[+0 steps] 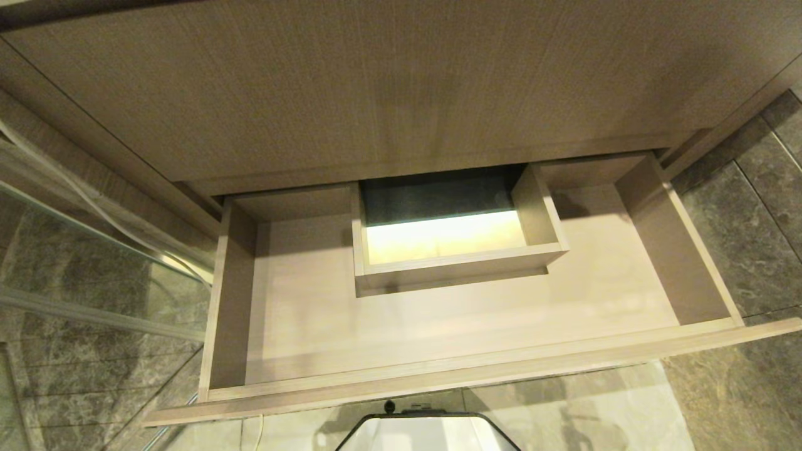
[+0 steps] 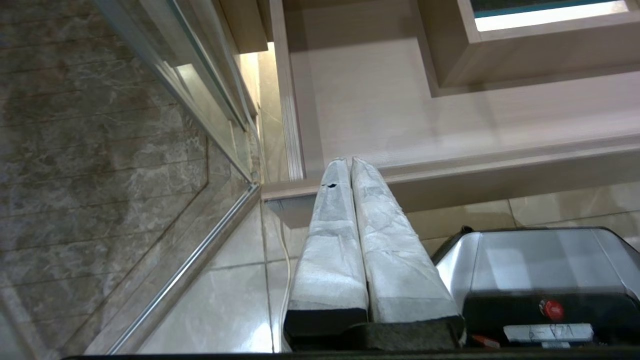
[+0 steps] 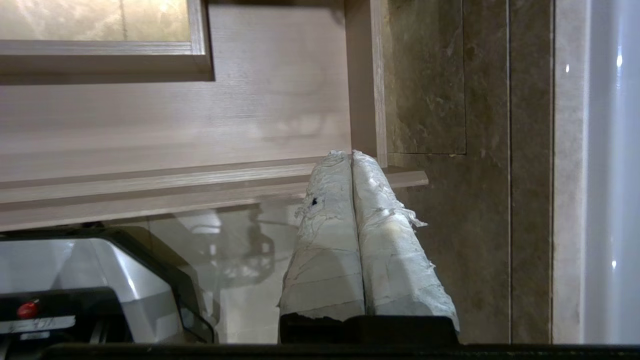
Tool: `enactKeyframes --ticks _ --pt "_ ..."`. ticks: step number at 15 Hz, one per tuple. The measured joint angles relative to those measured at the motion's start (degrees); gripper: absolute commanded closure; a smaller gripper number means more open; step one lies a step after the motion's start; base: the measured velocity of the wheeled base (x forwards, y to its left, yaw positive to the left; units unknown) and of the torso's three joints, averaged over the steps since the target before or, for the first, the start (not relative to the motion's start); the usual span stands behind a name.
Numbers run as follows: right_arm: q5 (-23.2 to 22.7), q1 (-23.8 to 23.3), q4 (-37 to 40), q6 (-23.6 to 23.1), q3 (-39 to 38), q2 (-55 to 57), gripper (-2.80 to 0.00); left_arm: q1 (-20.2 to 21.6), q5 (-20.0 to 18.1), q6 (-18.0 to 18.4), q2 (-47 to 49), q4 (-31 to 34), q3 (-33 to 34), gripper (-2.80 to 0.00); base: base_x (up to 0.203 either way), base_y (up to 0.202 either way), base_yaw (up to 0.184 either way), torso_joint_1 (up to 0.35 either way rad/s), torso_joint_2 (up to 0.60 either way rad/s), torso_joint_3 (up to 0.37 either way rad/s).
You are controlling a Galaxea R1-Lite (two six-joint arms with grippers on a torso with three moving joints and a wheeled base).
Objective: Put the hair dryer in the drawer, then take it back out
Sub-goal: Close the drawer
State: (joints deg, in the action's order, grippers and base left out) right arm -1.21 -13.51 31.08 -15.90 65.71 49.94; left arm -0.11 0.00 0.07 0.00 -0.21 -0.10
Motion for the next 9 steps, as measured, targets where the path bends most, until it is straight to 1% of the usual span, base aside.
enactKeyframes --ticks 3,5,6,9 --pt "-0.09 0.00 0.09 0.00 -0.97 -0.17 0.00 0.00 0.00 -0.04 0.00 0.04 0.00 0.00 0.000 0.000 0.000 -0.035 0.36 0.301" --pt "-0.06 0.03 0.28 -0.07 -1.54 -0.23 0.00 0.01 -0.02 -0.02 0.00 -0.01 -0.01 0.00 0.000 0.000 0.000 0.075 0.26 0.335" --pt "0.00 0.11 1.01 -0.10 -1.99 -0.23 0.00 0.06 -0.02 -0.05 0.00 0.02 0.02 0.00 0.000 0.000 0.000 0.125 0.12 0.271" --pt "0.00 0.20 1.31 -0.21 -3.98 -0.02 0.00 0.00 0.00 -0.05 0.00 0.03 -0.01 0.00 0.000 0.000 0.000 0.092 0.04 0.162"
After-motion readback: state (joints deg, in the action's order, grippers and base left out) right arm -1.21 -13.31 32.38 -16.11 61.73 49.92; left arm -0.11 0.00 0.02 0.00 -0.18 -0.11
